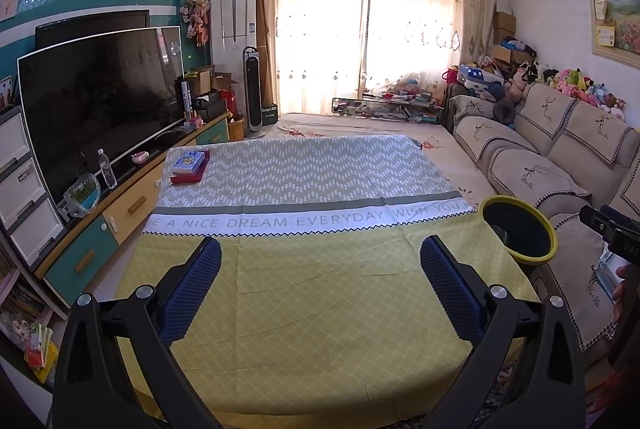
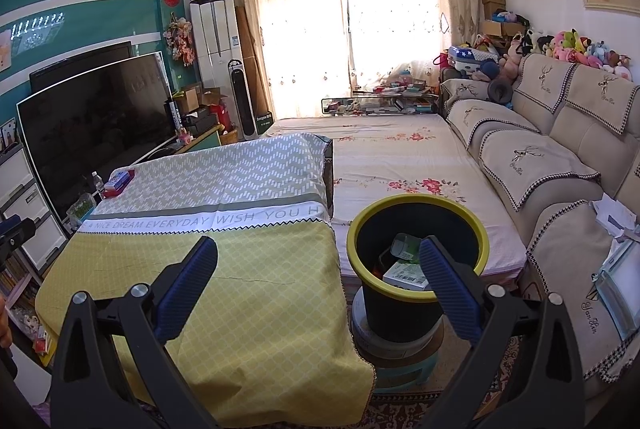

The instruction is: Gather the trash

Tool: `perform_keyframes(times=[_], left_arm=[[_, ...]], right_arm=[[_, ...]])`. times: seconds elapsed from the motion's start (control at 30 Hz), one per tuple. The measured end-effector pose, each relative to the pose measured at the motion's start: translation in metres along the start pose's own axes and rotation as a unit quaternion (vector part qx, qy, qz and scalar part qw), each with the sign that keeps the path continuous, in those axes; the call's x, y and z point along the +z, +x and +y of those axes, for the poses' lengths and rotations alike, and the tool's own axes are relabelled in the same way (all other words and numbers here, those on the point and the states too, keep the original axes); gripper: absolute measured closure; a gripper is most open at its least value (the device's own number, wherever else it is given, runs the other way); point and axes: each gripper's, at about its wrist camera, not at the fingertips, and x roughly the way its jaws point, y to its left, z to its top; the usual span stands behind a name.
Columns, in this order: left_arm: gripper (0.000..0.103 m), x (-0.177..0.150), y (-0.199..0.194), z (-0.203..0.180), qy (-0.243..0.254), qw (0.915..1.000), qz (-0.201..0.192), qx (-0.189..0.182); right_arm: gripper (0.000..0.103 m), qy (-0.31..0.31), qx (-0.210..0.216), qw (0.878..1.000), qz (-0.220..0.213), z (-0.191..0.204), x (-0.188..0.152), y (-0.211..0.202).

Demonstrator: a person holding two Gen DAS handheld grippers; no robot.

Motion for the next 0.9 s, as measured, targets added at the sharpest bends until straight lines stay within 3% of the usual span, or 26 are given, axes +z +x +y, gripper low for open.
perform_keyframes(times=[0.23,0.37,0.6,0.73,0.9], left_arm=[[0.005,0.001,0.002,0.002,-0.010,0.9999,0.006,-0.004],[0.005,0.001,-0.002,0.007,-0.025,0.9993,-0.019,-0.021],[0.005,0.003,0.005,0.007,-0.009,0.9999,-0.007,0.001],[0.005,0.009,0.030,0.018,-0.008,0.9998,0.017,0.003],[0.005,0.020,0.094,0.045,-0.009,0.9986,0.044,0.027]], right_arm=[[0.007,0.001,0.001,1.000,0.001,-0.002,0.002,0.000],[0.007,0.001,0.002,1.000,0.003,-0.001,0.001,0.000],[0.007,0.001,0.006,1.000,0.009,-0.002,0.003,0.006],[0.007,-0.003,0.013,1.000,0.017,0.004,0.007,0.017],[0.007,-0.012,0.038,0.999,0.037,0.024,0.027,0.057]])
